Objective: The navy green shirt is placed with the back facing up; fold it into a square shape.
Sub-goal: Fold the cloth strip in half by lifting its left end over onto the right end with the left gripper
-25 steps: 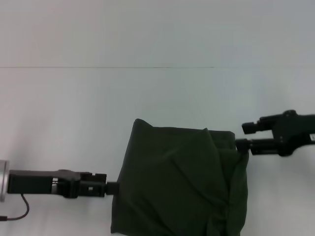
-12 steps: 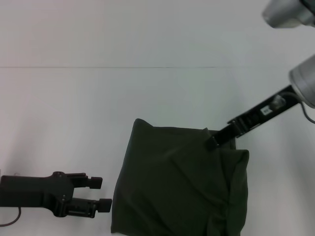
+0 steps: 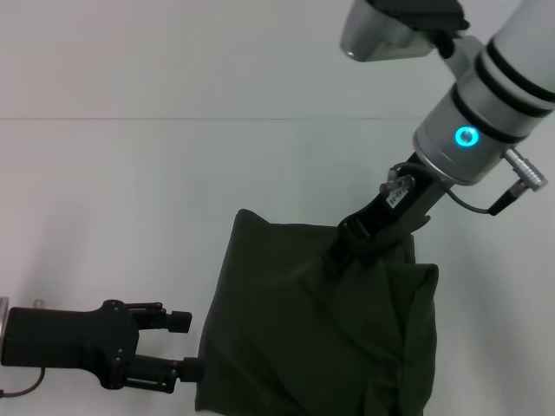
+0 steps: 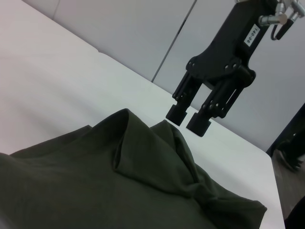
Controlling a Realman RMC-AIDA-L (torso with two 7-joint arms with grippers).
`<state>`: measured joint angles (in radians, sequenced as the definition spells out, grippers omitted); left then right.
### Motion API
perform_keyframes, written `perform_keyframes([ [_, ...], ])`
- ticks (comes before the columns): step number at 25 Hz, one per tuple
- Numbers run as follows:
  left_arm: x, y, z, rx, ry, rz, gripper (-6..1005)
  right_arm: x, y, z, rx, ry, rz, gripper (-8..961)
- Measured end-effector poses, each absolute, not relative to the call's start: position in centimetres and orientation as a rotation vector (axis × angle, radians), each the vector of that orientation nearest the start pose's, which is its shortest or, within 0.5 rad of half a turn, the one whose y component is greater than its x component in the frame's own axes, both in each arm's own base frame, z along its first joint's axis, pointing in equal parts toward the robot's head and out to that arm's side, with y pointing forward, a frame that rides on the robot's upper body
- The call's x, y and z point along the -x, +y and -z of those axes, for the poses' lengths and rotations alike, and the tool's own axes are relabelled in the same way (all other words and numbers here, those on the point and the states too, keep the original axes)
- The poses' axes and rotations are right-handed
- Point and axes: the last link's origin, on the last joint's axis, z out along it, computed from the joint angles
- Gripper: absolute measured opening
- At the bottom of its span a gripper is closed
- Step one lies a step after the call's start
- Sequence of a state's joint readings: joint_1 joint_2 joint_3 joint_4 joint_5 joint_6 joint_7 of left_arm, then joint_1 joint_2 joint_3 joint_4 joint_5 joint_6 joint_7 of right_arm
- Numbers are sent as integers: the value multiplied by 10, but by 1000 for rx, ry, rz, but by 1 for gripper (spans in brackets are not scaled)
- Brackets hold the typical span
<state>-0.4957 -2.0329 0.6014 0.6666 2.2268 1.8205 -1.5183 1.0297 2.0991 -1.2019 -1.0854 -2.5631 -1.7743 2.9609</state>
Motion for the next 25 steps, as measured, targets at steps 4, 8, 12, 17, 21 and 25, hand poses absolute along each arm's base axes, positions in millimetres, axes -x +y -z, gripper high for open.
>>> perform_keyframes([
  [4, 284, 284, -15, 2943, -876, 619, 874, -72, 383, 22, 2498, 1368, 612, 573],
  [8, 285, 283, -14, 2946, -848, 616, 874, -66, 389, 37, 2485, 1348, 668, 573],
  [12, 285, 281, -12, 2953, -839, 614, 874, -63, 395, 46, 2477, 1320, 669, 573],
  [17, 284, 280, -9, 2967, -838, 608, 874, -66, 400, 53, 2461, 1302, 656, 574],
  [21, 283, 280, -6, 2969, -839, 610, 874, -71, 403, 57, 2448, 1306, 646, 574],
  [25, 283, 280, -6, 2969, -840, 610, 874, -73, 405, 59, 2440, 1289, 646, 574],
])
